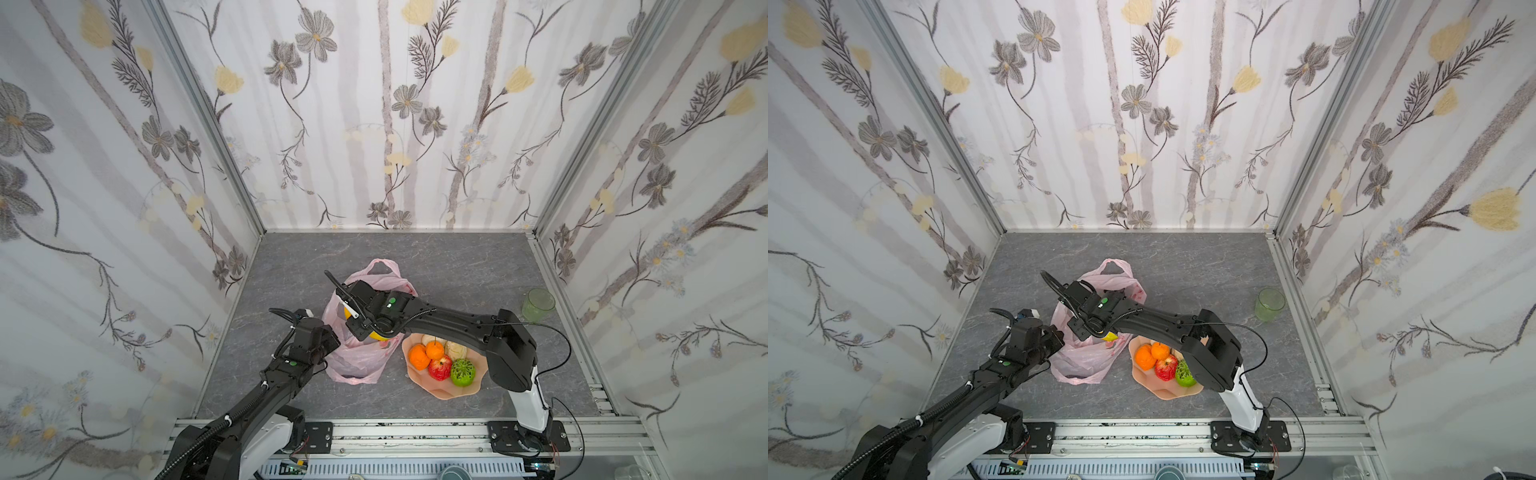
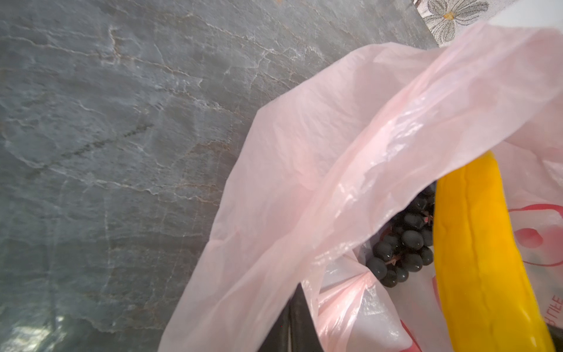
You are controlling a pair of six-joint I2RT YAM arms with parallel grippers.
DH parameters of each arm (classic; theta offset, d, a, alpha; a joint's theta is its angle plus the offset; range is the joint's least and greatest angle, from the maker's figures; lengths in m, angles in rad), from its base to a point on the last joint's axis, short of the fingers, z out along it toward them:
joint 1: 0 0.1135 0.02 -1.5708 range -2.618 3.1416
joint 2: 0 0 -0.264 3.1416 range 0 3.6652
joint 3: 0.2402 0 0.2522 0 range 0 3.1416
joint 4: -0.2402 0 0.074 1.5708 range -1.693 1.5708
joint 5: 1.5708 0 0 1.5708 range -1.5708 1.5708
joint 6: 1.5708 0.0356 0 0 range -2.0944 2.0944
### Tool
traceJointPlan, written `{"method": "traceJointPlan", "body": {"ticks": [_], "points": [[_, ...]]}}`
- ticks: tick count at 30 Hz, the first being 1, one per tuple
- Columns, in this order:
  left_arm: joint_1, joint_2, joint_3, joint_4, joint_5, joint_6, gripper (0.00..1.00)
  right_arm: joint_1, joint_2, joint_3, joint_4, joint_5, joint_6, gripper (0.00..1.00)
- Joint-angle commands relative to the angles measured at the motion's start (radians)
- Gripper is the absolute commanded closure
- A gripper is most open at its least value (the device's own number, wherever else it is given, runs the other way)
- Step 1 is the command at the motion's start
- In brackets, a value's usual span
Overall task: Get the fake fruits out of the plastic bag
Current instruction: 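Reach the right gripper into the bag and close it on the yellow banana, then lift the banana out and carry it to the peach bowl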
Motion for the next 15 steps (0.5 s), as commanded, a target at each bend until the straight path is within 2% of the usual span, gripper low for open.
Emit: {"method": "traceJointPlan", "body": {"ticks": [1, 8, 15], "points": [[-0.006, 0.000, 0.011, 0.021, 0.019, 0.003, 1.00, 0.008, -0.008, -0.002, 0.057, -0.006, 0.011, 0.71], [-0.027, 0.022, 0.012, 0.020, 0.023, 0.017, 1.00, 0.011, -0.026, 0.011, 0.083, 0.026, 0.021, 0.72], [-0.031, 0.041, 0.022, 0.020, -0.018, 0.012, 1.00, 0.016, -0.093, 0.020, 0.049, 0.050, 0.022, 0.72]]}}
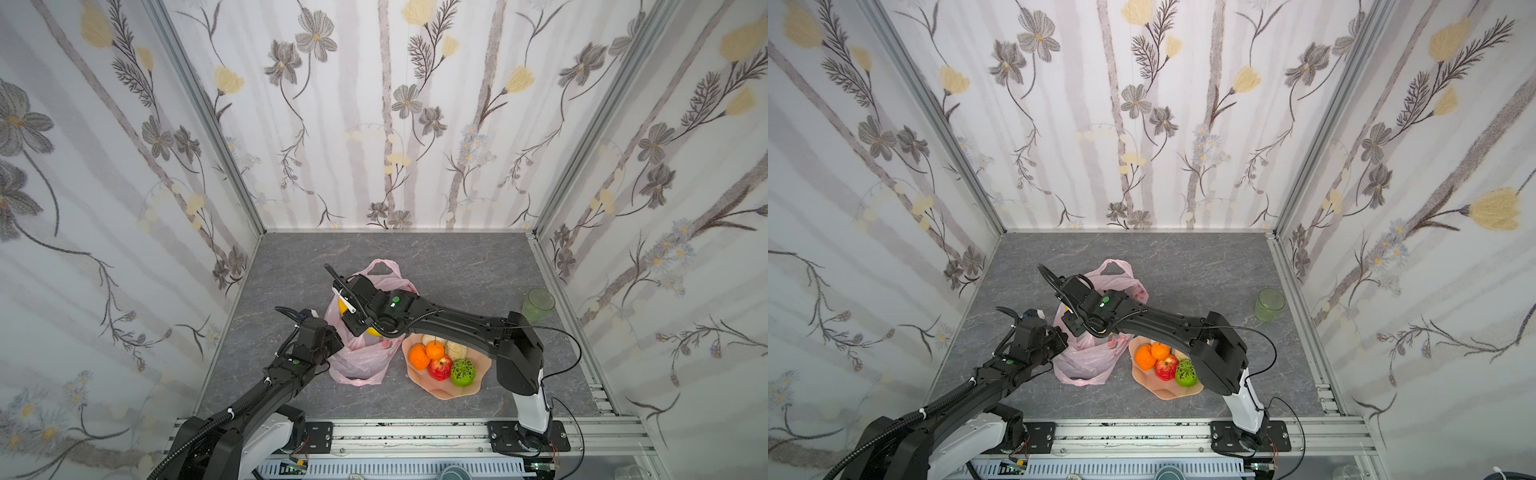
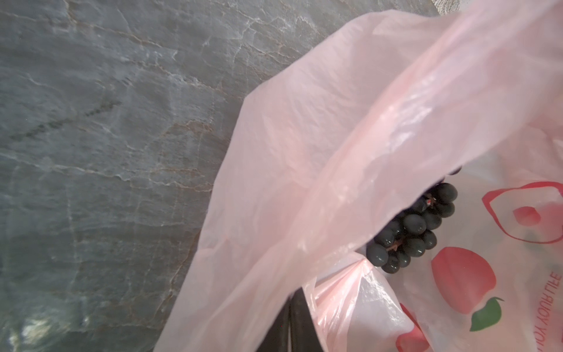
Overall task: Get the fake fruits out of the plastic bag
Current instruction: 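Lift the banana out and carry it to the peach bowl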
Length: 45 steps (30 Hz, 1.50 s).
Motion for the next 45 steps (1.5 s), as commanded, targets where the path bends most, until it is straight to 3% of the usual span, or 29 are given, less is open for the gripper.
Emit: {"method": "traceJointPlan", "body": {"ticks": [1, 9, 25, 34, 38, 45], "points": [[-0.001, 0.004, 0.018, 0.015, -0.035, 0.006, 1.00, 0.009, -0.035, 0.005, -0.001, 0.033, 0.005, 0.72], [-0.002, 0.010, 0.027, 0.015, -0.040, 0.011, 1.00, 0.061, -0.173, -0.098, -0.041, 0.091, 0.056, 0.72], [-0.001, 0.008, -0.007, 0.015, -0.049, 0.012, 1.00, 0.149, -0.602, -0.603, -0.154, 0.121, 0.073, 0.73], [0.000, 0.021, 0.003, 0.015, -0.044, 0.017, 1.00, 0.151, -0.718, -0.668, -0.185, 0.147, 0.048, 0.72], [-0.001, 0.018, 0.001, 0.015, -0.046, 0.023, 1.00, 0.146, -0.737, -0.684, -0.178, 0.173, -0.009, 0.70], [-0.001, 0.001, -0.010, 0.015, -0.048, 0.032, 1.00, 0.151, -0.815, -0.750, -0.137, 0.168, -0.259, 0.71]]}}
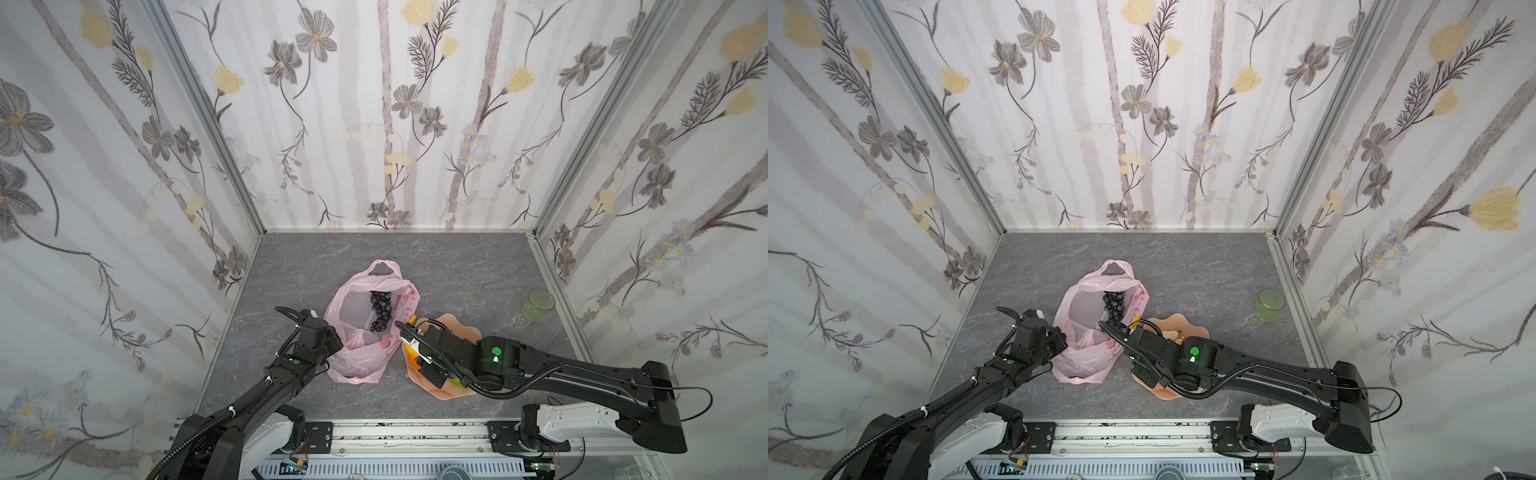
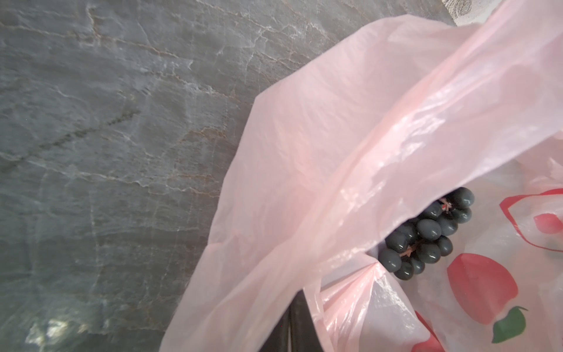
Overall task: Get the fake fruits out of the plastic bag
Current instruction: 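Lift the banana out and carry it to the peach bowl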
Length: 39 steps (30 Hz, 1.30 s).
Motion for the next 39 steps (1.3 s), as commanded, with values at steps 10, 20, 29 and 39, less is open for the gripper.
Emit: {"method": "traceJointPlan", "body": {"ticks": [10, 20, 29, 39], "points": [[0.003, -0.030, -0.017, 0.015, -0.016, 0.015, 1.00, 0.000, -0.067, -0.084, 0.030, -0.108, -0.368, 0.72], [0.002, -0.029, -0.013, 0.015, -0.016, 0.019, 1.00, -0.019, -0.003, -0.089, -0.040, -0.116, -0.440, 0.72], [0.004, -0.026, -0.014, 0.015, -0.017, 0.018, 1.00, -0.032, -0.010, -0.156, -0.038, -0.142, -0.480, 0.72], [0.004, -0.017, -0.011, 0.017, -0.020, 0.016, 1.00, -0.028, -0.049, -0.228, 0.016, -0.152, -0.502, 0.69]]}}
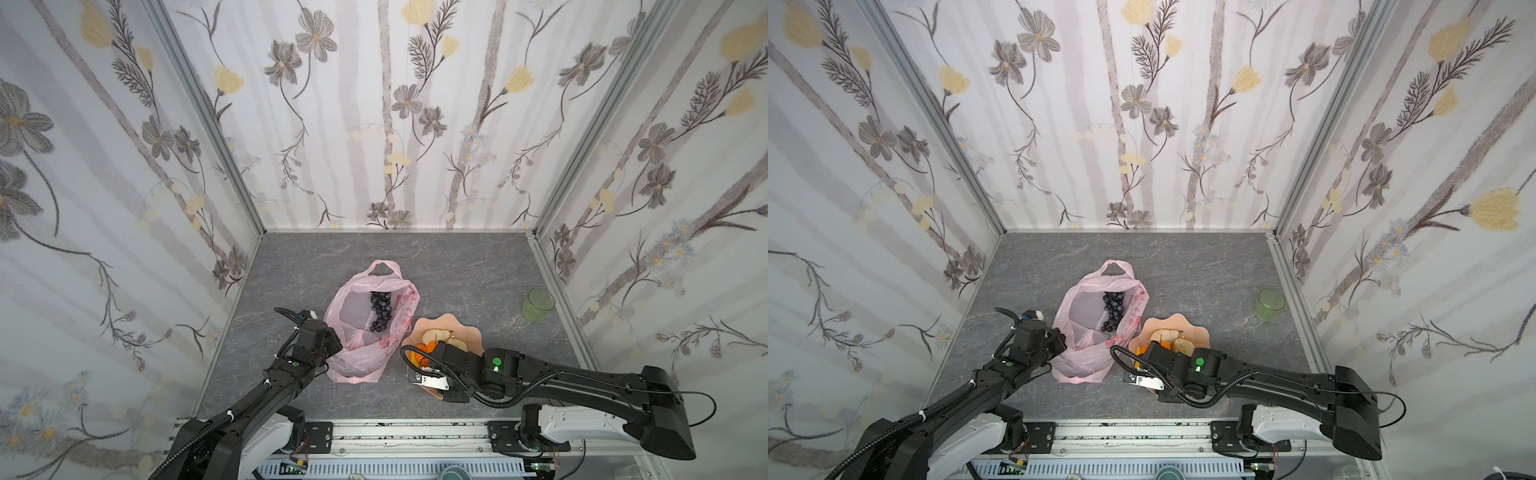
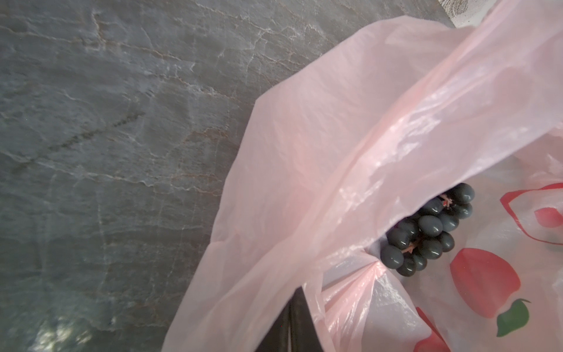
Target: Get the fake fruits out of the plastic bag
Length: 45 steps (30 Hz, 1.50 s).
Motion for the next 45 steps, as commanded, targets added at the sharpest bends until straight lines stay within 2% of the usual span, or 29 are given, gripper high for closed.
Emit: {"method": "traceJointPlan", "body": {"ticks": [1, 4, 8, 19, 23, 25, 28, 31, 36, 41, 45], "points": [[0.001, 0.006, 0.005, 0.017, -0.017, -0.002, 1.00, 0.003, -0.001, -0.010, 0.048, -0.007, -0.013, 0.68], [0.000, 0.011, 0.008, 0.017, -0.014, -0.002, 1.00, 0.003, 0.003, -0.019, 0.057, 0.006, -0.014, 0.64], [0.000, 0.013, 0.008, 0.017, -0.014, -0.003, 1.00, 0.002, 0.003, -0.024, 0.070, 0.019, -0.013, 0.52], [0.001, 0.012, 0.007, 0.017, -0.011, -0.004, 1.00, 0.001, -0.046, -0.006, 0.078, 0.077, 0.006, 0.51], [0.000, 0.006, 0.009, 0.015, -0.005, -0.005, 1.00, -0.015, -0.096, 0.011, 0.173, 0.238, 0.030, 0.52], [0.001, 0.004, 0.011, 0.015, -0.002, -0.005, 1.00, -0.039, -0.127, 0.019, 0.239, 0.280, 0.054, 0.53], [-0.001, 0.002, 0.016, 0.014, 0.000, -0.004, 1.00, -0.075, -0.153, 0.044, 0.339, 0.304, 0.126, 0.49], [-0.030, -0.015, 0.032, -0.003, -0.033, -0.001, 1.00, -0.107, -0.127, 0.092, 0.421, 0.328, 0.255, 0.44], [-0.158, -0.003, 0.112, -0.075, -0.190, 0.016, 1.00, -0.151, 0.038, 0.253, 0.415, 0.335, 0.511, 0.48], [-0.247, 0.017, 0.164, -0.115, -0.308, 0.028, 1.00, -0.161, 0.245, 0.416, 0.390, 0.224, 0.660, 0.46], [-0.271, 0.014, 0.173, -0.128, -0.333, 0.027, 1.00, -0.170, 0.412, 0.517, 0.388, 0.093, 0.773, 0.45]]}}
